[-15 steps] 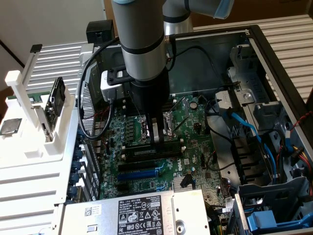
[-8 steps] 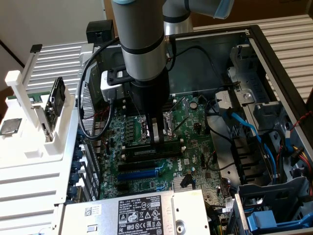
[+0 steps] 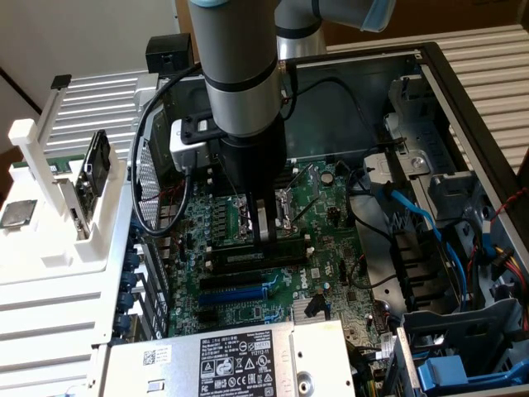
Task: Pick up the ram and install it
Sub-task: 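Insert the ram into the slot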
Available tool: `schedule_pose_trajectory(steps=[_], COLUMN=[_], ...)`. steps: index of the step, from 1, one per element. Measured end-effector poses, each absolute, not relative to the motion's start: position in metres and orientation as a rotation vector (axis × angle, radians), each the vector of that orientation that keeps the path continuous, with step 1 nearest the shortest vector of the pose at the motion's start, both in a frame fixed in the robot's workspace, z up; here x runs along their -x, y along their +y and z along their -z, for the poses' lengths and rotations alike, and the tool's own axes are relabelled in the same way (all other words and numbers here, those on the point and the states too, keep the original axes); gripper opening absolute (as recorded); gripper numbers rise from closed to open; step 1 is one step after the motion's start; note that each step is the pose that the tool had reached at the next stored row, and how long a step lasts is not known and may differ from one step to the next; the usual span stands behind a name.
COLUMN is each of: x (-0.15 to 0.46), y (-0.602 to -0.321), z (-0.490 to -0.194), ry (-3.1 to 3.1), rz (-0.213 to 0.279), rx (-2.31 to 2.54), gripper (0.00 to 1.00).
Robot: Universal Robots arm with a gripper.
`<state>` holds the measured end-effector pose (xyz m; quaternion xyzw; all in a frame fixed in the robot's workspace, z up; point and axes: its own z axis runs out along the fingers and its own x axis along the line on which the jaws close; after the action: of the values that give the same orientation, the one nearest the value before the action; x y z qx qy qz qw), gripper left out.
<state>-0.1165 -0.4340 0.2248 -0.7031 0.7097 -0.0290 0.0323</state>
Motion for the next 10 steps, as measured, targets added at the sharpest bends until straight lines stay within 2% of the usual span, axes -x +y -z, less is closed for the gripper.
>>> schedule_pose_trajectory(steps=[1, 2, 10], x=[0.1165, 0.1165, 0.1168], y=[-0.4340, -0.4340, -0.4340], z=[-0.2248, -0.2248, -0.2269], ry=[2.185, 2.185, 2.185], rz=[0.089, 0.089, 0.089], rx=[2.165, 2.165, 2.165], gripper=[0.14, 0.21, 0.21])
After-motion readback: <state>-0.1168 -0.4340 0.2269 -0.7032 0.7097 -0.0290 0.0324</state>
